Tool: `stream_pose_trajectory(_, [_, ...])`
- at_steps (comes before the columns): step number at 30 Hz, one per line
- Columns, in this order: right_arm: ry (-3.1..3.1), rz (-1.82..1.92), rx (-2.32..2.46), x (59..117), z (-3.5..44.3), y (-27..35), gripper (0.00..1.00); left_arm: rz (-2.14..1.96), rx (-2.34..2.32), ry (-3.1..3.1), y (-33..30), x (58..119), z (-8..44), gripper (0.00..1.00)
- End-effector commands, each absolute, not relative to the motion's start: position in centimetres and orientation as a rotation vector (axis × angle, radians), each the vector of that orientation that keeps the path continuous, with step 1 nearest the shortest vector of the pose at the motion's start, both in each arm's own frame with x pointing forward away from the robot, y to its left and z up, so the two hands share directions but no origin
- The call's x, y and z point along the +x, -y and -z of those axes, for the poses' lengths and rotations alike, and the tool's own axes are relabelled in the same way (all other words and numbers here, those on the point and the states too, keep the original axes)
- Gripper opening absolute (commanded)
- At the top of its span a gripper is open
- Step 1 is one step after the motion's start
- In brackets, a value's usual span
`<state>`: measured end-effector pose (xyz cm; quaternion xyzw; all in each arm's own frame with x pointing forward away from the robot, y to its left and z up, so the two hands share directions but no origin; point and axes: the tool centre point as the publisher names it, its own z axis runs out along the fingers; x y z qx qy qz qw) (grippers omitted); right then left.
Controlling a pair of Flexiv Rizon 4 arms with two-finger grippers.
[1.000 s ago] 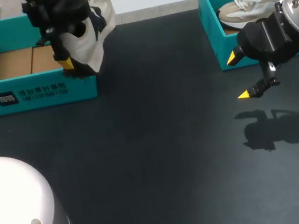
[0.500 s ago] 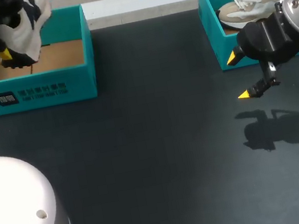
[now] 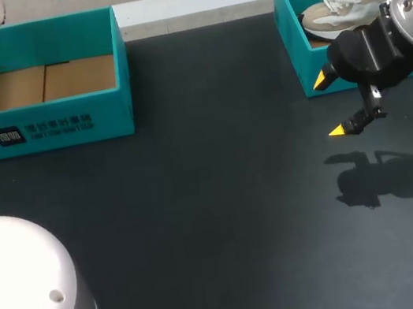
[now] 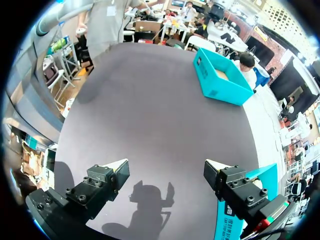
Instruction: Take the shoe out of the shoebox, open the shoe tongue, remove and reinsert the insole, then place the shoe into the shoebox
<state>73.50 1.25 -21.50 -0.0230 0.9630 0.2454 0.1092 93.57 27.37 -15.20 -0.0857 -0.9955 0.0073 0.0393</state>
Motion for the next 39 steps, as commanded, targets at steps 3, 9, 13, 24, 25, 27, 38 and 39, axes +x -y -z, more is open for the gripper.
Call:
stream_pose_trajectory(3, [-2.832,-0.718,-0.066,73.5,21.6,-1.4,1.0,-0.046,-0.268,3.013,-29.2,95.5,16.1,0.0])
stream_pose_trajectory(9, [-2.832,-0.718,-0.066,73.5,21.6,-1.4,1.0,-0.046,-0.268,3.013,-29.2,95.5,16.1,0.0])
stream_pose_trajectory(13, [-2.832,-0.718,-0.066,73.5,21.6,-1.4,1.0,-0.046,-0.268,3.013,-29.2,95.5,16.1,0.0])
stream_pose_trajectory(24, [-2.832,-0.718,-0.066,73.5,21.6,-1.4,1.0,0.02,-0.344,2.999,-29.1,96.6,18.5,0.0])
stream_pose_trajectory(25, [-2.832,-0.718,-0.066,73.5,21.6,-1.4,1.0,0.015,-0.368,2.995,-29.2,96.8,18.8,0.0])
stream_pose_trajectory(27, [-2.832,-0.718,-0.066,73.5,21.6,-1.4,1.0,0.044,-0.368,2.991,-29.5,97.3,19.2,0.0])
stream_pose_trajectory(38, [-2.832,-0.718,-0.066,73.5,21.6,-1.4,1.0,0.043,-0.394,3.012,-30.5,99.0,21.1,0.0])
stream_pose_trajectory(39, [-2.832,-0.718,-0.066,73.5,21.6,-1.4,1.0,0.043,-0.394,3.012,-30.5,99.0,21.1,0.0])
